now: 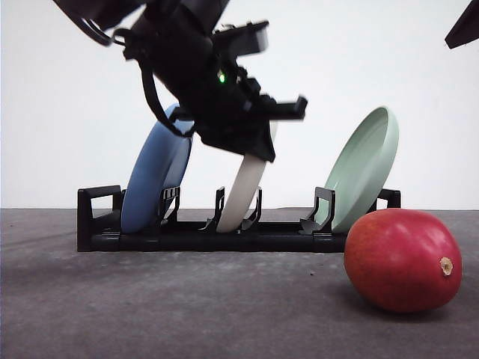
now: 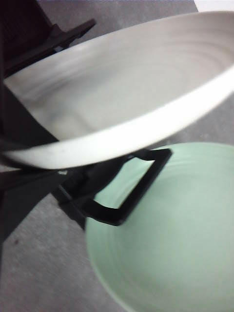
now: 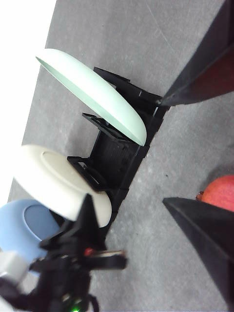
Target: Place pomegranate in white plate
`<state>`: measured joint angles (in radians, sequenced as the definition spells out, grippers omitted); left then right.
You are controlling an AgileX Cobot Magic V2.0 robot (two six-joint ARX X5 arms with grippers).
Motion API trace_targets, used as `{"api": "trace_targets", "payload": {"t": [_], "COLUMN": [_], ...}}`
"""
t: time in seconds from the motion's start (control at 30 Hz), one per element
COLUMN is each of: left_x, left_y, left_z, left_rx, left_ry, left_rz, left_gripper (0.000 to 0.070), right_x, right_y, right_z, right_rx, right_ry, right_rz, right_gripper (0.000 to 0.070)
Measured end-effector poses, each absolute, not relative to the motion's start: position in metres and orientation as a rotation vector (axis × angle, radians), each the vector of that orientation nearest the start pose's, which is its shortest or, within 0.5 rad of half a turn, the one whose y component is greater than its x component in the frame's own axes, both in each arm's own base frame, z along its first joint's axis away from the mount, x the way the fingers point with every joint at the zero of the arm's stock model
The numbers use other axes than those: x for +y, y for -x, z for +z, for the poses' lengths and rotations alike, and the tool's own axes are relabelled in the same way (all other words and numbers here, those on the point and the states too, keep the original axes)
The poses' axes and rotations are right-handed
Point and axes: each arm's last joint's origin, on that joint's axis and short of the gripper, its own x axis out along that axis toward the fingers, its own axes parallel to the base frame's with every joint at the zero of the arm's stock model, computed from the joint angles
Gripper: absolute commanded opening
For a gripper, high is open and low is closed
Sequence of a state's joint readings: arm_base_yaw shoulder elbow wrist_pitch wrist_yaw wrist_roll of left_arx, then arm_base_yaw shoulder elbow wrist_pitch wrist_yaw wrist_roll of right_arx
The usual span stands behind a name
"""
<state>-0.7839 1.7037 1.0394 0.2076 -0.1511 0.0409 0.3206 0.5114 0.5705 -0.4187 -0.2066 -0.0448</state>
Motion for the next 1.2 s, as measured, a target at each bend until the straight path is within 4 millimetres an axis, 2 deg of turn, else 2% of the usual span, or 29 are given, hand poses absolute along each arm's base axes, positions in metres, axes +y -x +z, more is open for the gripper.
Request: {"api": "trace_targets", "payload": {"t": [0.3, 0.57, 1.03, 1.2], "left_x": [-0.256, -0.245, -0.218, -0.206], "left_y": [-0.263, -0.25, -0.203, -0.178], "left_z": [0.245, 0.272, 0.323, 0.327], "left_rx": [0.359, 0.356, 0.443, 0.361], "left_ry": [-0.137, -0.029, 0.143, 0.232], "left_rz": [-0.619, -0.622, -0.829, -0.884], "left_gripper": [0.0013, 0.0013, 0.0012, 0.0012], "right_x": [0.044, 0.044, 0.044, 0.043], "right_y": [-0.113, -0.113, -0.113, -0.112], "right_z": [0.273, 0.273, 0.273, 0.272], "right_rx": [0.351, 0.351, 0.352, 0.371], "right_ry": [0.064, 0.064, 0.064, 0.065], "right_rz": [0.53, 0.53, 0.53, 0.529], "right_gripper": [0.0382, 0.0382, 0.0382, 0.0382]}}
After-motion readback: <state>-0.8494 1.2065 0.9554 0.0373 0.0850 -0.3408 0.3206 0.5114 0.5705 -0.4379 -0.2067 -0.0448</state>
